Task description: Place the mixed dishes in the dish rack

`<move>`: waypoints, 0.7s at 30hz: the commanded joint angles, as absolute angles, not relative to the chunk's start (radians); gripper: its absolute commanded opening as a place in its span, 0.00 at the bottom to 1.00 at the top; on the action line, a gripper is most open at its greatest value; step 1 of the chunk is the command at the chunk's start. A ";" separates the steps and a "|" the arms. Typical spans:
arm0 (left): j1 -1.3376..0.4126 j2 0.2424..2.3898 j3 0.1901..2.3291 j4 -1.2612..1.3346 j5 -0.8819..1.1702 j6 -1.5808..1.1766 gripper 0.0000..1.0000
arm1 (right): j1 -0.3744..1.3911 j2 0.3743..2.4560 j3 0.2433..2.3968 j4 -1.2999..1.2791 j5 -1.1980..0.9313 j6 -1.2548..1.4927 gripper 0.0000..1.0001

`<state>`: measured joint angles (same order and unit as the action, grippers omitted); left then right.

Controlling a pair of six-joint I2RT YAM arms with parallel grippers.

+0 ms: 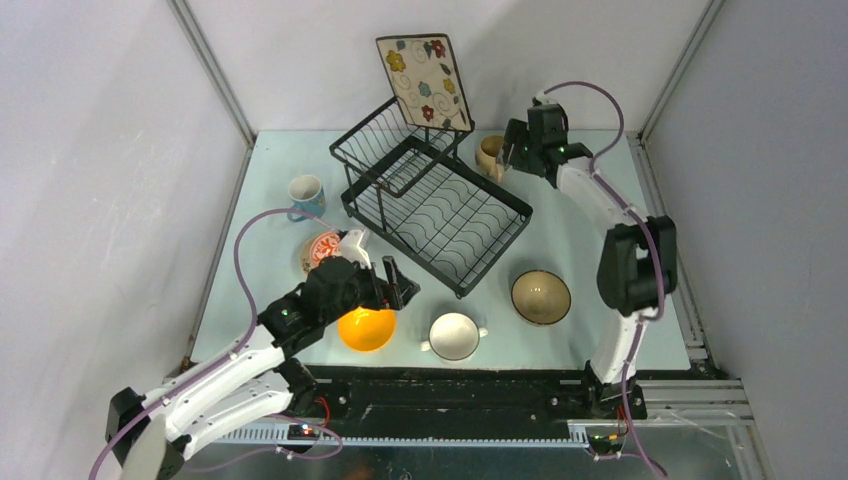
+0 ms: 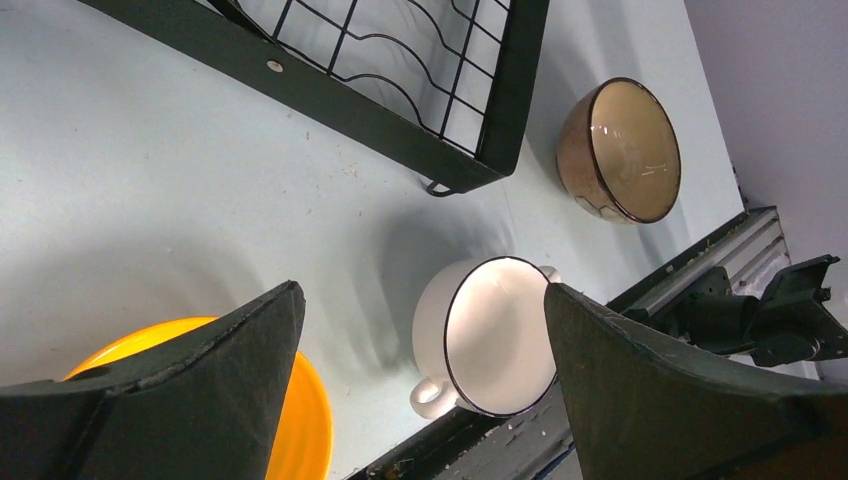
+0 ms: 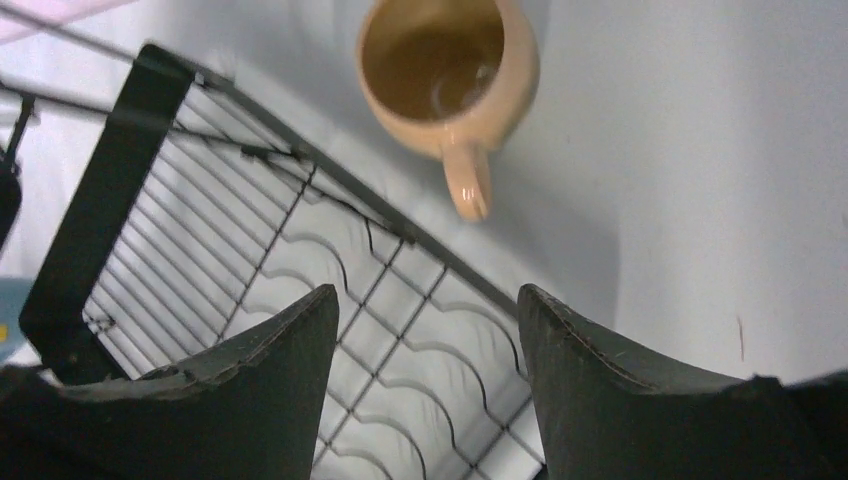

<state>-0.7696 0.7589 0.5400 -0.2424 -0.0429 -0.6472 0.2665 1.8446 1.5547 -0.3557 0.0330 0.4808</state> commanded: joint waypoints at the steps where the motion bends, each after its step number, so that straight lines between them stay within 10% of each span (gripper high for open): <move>1: -0.773 0.747 0.554 -0.221 -0.068 -0.647 0.97 | 0.238 2.012 1.777 -0.400 0.012 0.461 0.68; 21: -0.774 0.729 0.559 -0.249 -0.166 -0.640 1.00 | 0.231 2.354 2.068 -0.491 -0.025 0.420 0.53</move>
<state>-0.7704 0.7219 0.5400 -0.2638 -0.1398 -0.6472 0.2352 2.3260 2.0041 -0.4934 -0.0303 0.4252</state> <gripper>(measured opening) 0.996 0.545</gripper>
